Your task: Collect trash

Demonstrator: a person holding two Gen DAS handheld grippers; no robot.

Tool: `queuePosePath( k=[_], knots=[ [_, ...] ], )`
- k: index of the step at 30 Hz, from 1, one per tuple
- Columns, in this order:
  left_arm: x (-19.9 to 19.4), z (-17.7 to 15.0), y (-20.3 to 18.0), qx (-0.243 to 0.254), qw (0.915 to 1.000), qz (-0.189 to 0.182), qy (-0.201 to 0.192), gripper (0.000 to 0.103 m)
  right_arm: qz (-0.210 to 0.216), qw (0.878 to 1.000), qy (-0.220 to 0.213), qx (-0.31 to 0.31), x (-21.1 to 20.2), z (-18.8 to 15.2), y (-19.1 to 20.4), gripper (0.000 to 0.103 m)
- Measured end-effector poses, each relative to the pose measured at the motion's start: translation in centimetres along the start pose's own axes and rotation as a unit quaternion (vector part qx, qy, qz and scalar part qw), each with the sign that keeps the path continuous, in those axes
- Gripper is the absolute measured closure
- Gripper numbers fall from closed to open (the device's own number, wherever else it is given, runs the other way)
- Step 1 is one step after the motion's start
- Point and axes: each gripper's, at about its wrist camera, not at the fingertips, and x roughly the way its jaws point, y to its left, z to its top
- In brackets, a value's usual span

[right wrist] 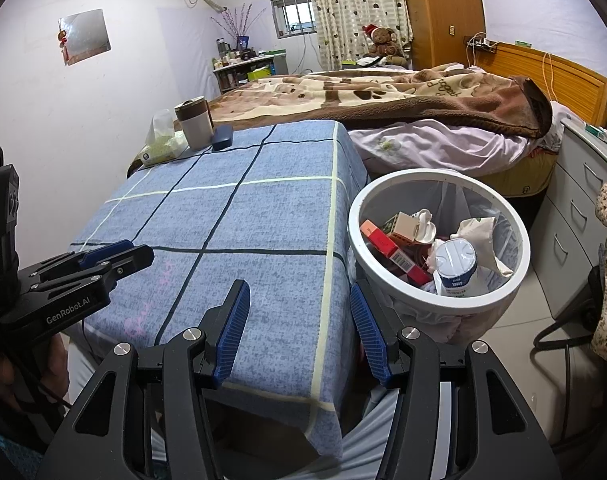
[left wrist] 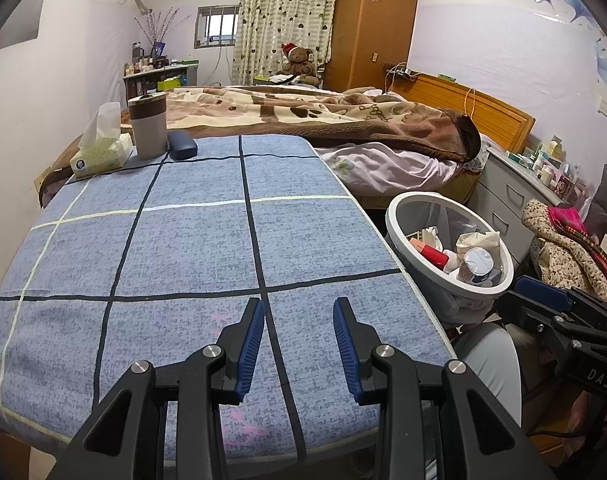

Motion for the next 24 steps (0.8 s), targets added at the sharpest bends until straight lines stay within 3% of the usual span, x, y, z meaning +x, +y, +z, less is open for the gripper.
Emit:
queuePosePath(
  k=[24],
  knots=[
    [0.13, -0.19, -0.02, -0.003, 1.0000, -0.001, 0.003, 0.067, 0.005, 1.000, 0.003, -0.004, 0.29, 0.18, -0.02, 0.049]
  ],
)
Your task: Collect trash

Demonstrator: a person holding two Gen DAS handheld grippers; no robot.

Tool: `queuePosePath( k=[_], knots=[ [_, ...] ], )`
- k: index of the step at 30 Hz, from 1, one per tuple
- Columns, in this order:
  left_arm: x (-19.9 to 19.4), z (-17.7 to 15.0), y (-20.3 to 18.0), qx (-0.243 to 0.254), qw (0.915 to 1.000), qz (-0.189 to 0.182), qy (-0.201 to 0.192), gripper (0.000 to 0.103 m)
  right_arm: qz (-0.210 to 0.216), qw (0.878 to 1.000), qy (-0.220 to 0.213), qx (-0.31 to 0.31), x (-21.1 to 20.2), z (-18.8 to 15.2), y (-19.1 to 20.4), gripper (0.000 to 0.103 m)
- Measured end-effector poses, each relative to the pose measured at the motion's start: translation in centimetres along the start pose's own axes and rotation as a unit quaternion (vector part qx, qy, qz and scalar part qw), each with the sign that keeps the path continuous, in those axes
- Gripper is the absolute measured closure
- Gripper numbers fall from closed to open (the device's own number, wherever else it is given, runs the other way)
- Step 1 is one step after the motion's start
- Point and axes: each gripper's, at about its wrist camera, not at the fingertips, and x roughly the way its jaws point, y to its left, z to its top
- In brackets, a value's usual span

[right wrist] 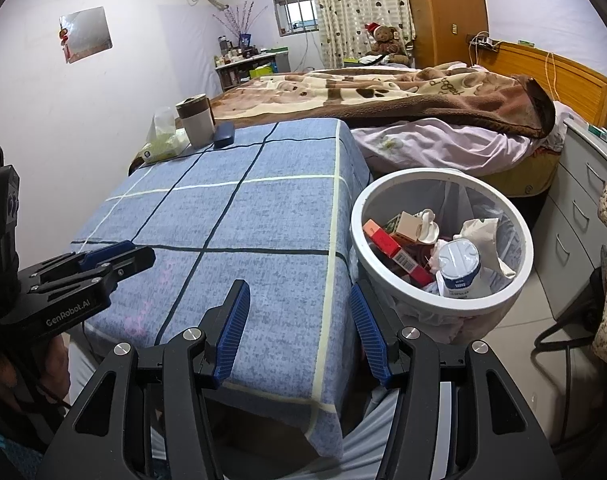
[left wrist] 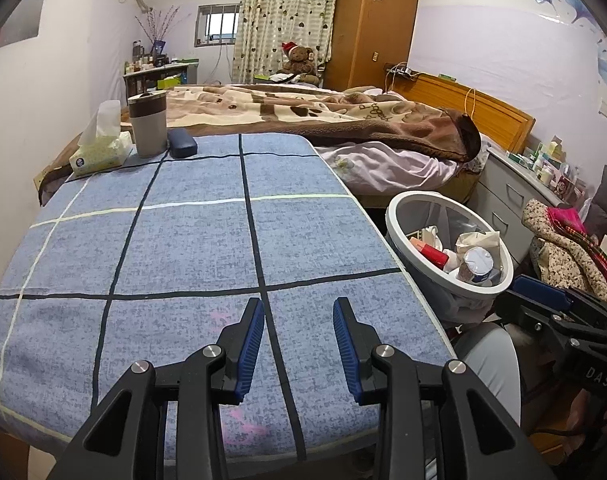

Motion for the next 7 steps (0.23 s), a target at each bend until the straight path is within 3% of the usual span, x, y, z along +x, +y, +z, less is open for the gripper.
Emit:
queuePosePath(
  k=[7],
  knots=[
    [0.46, 0.06, -0.02, -0.007, 1.0000, 0.002, 0.006, 0.067, 0.002, 1.000, 0.003, -0.001, 0.30, -0.03, 0.03, 0.049]
  ],
)
